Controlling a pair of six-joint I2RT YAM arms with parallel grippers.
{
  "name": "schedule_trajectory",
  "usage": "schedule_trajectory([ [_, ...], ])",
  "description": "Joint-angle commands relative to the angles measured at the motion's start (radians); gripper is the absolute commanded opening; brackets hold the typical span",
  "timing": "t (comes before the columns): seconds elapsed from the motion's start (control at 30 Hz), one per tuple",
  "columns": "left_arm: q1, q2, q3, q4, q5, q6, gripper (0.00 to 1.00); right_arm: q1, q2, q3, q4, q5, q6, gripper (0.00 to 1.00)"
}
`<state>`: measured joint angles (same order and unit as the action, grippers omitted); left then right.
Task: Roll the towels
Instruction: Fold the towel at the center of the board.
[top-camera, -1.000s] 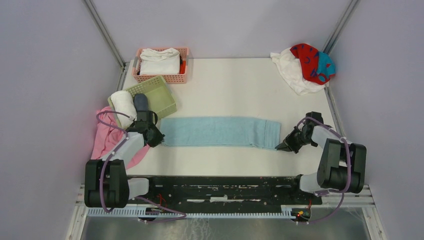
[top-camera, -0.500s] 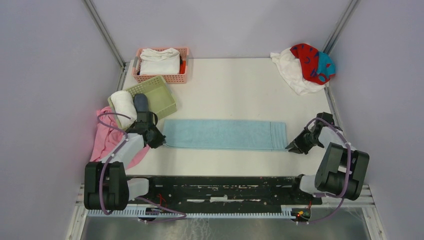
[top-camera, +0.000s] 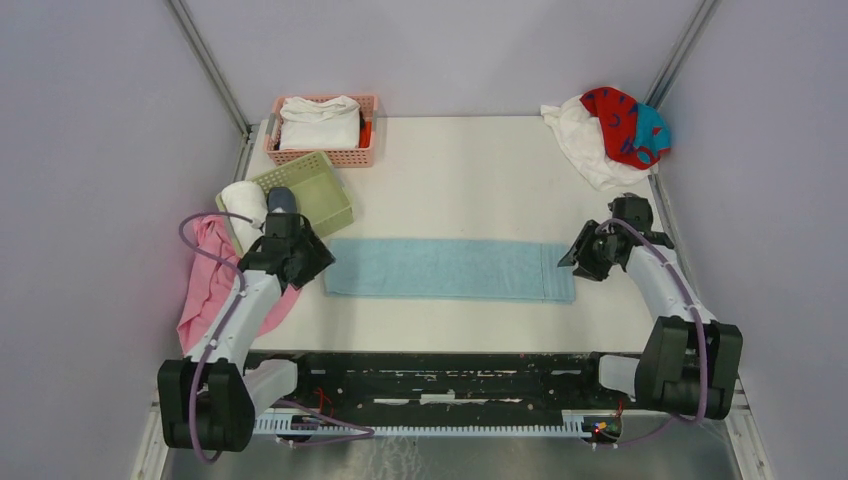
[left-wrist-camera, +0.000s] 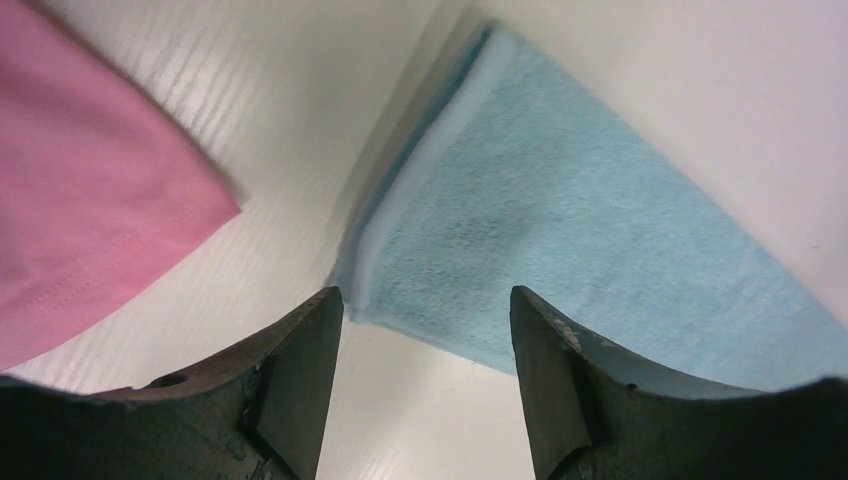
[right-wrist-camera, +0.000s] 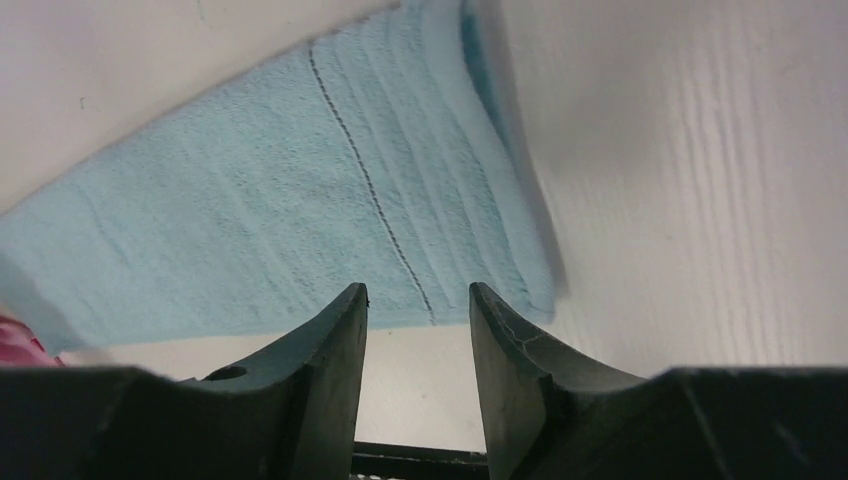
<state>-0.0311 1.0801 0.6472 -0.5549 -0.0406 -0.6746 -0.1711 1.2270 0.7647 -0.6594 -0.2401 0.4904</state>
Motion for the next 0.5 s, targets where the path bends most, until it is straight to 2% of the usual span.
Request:
schedule_trajectory([
  [0.0, -0.103, -0.011, 0.097, 0.008, -0.032, 0.031, 0.68, 0.053, 0.083, 0.039, 0.15, -0.062, 0.054, 0.5],
  [0.1, -0.195, 0.078, 0.12, 0.057, -0.039, 0.032, 0.66, 0.058, 0.165, 0.041, 0.168, -0.06, 0.054, 0.5],
  [0.27, -0.2, 0.218, 0.085, 0.153, 0.0, 0.027, 0.65, 0.019, 0.375, 0.127, 0.071, 0.01, 0.003, 0.51],
  [0.47, -0.199, 0.314, 0.012, 0.256, 0.052, -0.017, 0.63, -0.053, 0.493, 0.183, 0.081, 0.191, 0.04, 0.5],
])
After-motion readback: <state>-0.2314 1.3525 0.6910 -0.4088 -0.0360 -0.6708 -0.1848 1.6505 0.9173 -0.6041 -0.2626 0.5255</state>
